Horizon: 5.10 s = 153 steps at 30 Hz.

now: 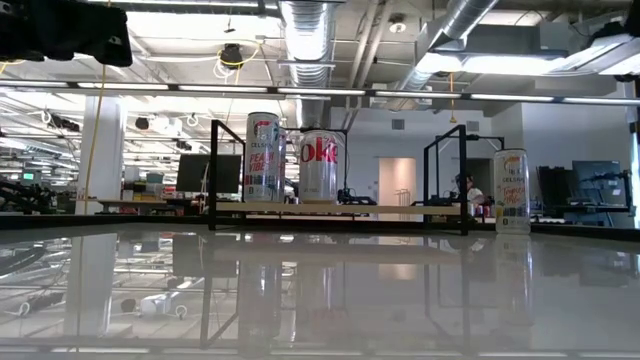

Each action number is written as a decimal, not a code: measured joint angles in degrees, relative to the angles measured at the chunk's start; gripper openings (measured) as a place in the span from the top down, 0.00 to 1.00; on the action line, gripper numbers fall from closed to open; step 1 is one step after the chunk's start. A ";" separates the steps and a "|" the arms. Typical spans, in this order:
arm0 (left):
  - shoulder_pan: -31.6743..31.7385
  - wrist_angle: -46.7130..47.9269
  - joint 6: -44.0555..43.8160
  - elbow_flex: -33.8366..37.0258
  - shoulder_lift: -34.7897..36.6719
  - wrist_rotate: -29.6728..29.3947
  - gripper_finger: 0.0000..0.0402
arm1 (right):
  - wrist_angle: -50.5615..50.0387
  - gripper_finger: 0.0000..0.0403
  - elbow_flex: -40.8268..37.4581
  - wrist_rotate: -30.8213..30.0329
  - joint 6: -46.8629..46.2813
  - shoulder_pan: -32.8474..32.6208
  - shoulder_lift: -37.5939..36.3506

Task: Place canned beverage on shelf
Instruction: Put the right blue soda can on the shelf

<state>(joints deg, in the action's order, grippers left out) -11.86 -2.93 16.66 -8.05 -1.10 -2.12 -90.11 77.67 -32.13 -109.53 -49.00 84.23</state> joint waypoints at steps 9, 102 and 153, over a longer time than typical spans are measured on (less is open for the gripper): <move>0.00 0.88 3.63 0.02 -0.02 1.43 1.00 | 0.10 0.85 0.02 7.04 9.70 11.30 -5.78; -0.02 3.07 3.69 0.00 -0.02 1.74 1.00 | 9.82 0.35 9.80 14.77 49.44 42.65 2.12; 0.00 7.02 -6.24 -0.02 0.00 4.93 1.00 | 13.23 0.35 52.01 22.83 124.42 82.51 38.91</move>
<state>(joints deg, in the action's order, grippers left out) -11.86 4.09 10.42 -8.08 -1.10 2.81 -76.88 129.69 -9.31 14.90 33.51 123.14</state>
